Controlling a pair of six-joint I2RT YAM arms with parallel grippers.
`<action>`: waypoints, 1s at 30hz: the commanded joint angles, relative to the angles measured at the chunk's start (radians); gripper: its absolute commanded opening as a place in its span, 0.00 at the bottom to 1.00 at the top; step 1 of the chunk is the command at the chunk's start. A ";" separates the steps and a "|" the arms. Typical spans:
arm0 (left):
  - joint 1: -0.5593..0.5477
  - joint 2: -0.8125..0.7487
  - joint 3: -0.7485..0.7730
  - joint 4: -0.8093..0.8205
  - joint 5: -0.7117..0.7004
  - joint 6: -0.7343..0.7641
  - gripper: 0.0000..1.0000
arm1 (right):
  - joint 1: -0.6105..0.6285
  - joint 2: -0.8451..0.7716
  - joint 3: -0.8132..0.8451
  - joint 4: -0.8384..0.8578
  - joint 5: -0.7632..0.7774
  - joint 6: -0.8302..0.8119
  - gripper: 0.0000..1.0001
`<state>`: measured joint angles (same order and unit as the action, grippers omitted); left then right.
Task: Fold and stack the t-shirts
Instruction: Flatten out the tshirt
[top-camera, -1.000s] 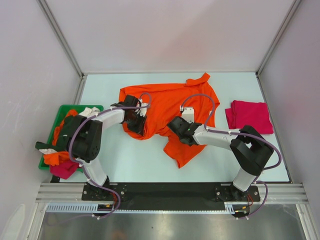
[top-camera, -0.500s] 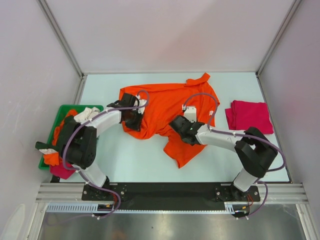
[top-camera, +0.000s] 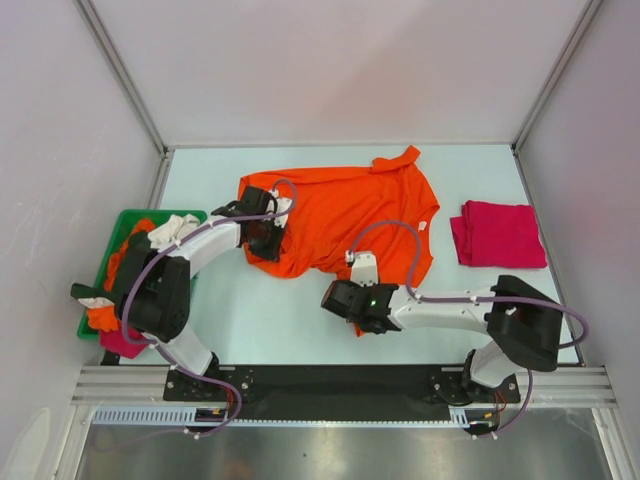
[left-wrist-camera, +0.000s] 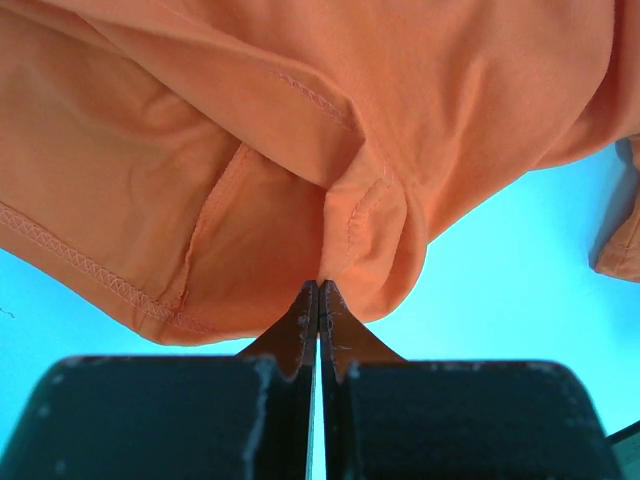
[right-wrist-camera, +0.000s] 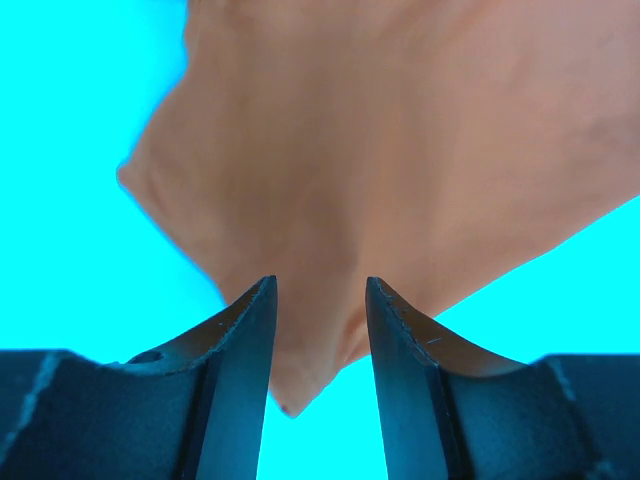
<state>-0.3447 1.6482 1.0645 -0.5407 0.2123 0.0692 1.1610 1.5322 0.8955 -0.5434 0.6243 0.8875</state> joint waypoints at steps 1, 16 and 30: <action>-0.004 -0.034 -0.003 0.021 -0.005 -0.009 0.00 | 0.049 0.052 0.005 -0.001 0.008 0.114 0.47; -0.004 -0.025 -0.006 0.024 -0.002 -0.011 0.00 | 0.173 0.033 -0.020 -0.107 0.026 0.287 0.46; -0.004 -0.013 -0.003 0.024 0.002 -0.011 0.00 | 0.154 0.071 -0.030 -0.159 0.086 0.370 0.37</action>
<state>-0.3447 1.6485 1.0592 -0.5404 0.2123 0.0685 1.3243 1.5936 0.8486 -0.6876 0.6388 1.2217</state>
